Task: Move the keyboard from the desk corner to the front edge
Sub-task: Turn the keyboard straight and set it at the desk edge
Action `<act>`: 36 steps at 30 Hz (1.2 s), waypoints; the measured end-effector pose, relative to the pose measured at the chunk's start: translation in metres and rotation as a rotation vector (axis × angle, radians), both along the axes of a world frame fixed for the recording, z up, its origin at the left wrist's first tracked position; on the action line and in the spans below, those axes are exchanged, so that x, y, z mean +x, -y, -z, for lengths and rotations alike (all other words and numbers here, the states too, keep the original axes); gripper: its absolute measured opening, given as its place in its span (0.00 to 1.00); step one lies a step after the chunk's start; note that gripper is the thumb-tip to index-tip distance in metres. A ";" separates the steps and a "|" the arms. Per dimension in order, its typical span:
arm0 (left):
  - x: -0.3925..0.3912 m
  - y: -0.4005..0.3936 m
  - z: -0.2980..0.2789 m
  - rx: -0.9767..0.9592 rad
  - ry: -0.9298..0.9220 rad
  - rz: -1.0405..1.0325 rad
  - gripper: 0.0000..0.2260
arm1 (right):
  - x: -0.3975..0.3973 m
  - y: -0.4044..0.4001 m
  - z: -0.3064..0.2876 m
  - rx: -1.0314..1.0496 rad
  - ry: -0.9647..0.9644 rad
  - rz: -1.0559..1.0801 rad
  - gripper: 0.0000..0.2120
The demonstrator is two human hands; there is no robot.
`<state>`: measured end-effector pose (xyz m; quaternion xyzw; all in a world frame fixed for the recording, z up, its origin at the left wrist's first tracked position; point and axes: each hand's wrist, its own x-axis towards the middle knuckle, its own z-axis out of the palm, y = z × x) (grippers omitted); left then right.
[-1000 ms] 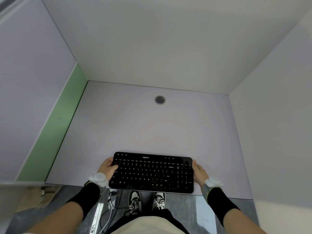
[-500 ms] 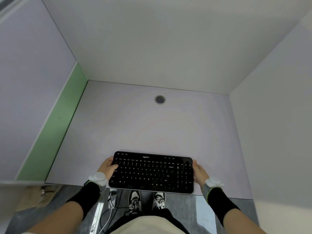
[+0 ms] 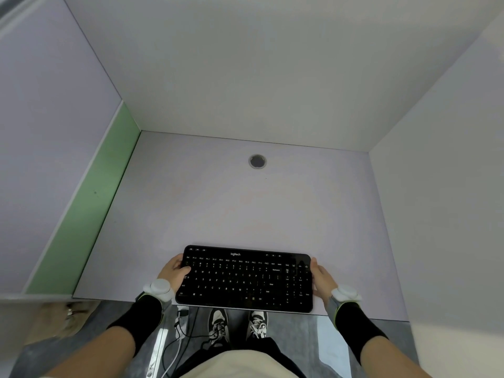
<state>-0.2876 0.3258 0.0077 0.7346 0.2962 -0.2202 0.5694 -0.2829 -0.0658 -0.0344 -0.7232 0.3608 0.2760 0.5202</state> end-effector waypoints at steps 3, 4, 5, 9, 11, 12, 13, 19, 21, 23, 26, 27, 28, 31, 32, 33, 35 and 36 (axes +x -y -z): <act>0.000 -0.003 0.002 0.003 0.008 0.016 0.13 | 0.000 0.002 0.004 0.028 -0.028 0.008 0.34; -0.001 -0.003 0.002 -0.002 0.009 0.014 0.13 | 0.001 0.003 0.004 0.037 -0.037 0.009 0.34; 0.000 -0.003 0.002 -0.004 0.007 0.017 0.14 | 0.001 0.003 0.004 0.042 -0.039 0.010 0.35; 0.000 -0.002 0.004 -0.005 0.001 0.007 0.14 | 0.001 0.003 0.004 0.049 -0.034 0.012 0.36; 0.000 -0.003 0.007 0.000 -0.004 0.005 0.15 | 0.001 0.004 0.005 0.051 -0.033 0.009 0.37; 0.000 -0.004 0.008 0.003 -0.004 0.006 0.15 | 0.001 0.004 0.007 0.049 -0.033 0.010 0.38; 0.000 -0.005 0.009 0.010 -0.005 0.011 0.15 | 0.000 0.005 0.008 0.049 -0.030 0.011 0.39; 0.003 -0.004 0.004 0.038 -0.013 0.055 0.12 | 0.001 0.003 0.006 0.064 -0.044 0.031 0.38; 0.003 -0.004 0.004 0.051 -0.008 0.069 0.13 | 0.000 0.004 0.009 0.053 -0.040 0.035 0.39; 0.003 -0.005 0.005 0.067 -0.014 0.077 0.13 | -0.001 0.005 0.012 0.047 -0.032 0.040 0.43; 0.003 -0.007 0.008 0.066 -0.027 0.081 0.14 | -0.001 0.006 0.015 0.028 -0.034 0.033 0.50; 0.003 -0.008 0.010 0.069 -0.024 0.084 0.15 | -0.001 0.007 0.014 0.019 -0.033 0.033 0.51; 0.004 -0.008 0.011 0.073 -0.019 0.091 0.15 | -0.001 0.007 0.015 0.015 -0.030 0.030 0.51; 0.004 -0.005 0.008 0.085 -0.021 0.084 0.14 | 0.000 0.008 0.019 -0.011 -0.021 0.010 0.53; 0.004 -0.004 0.008 0.083 -0.018 0.077 0.14 | 0.000 0.010 0.024 -0.022 -0.027 -0.003 0.54; 0.005 -0.003 0.005 0.087 -0.025 0.074 0.14 | 0.000 0.012 0.027 -0.037 -0.031 -0.016 0.55; 0.005 -0.003 0.004 0.083 -0.029 0.067 0.15 | 0.001 0.016 0.037 -0.070 -0.023 -0.042 0.59; 0.006 -0.004 0.005 0.082 -0.028 0.068 0.15 | 0.001 0.019 0.044 -0.083 -0.013 -0.065 0.62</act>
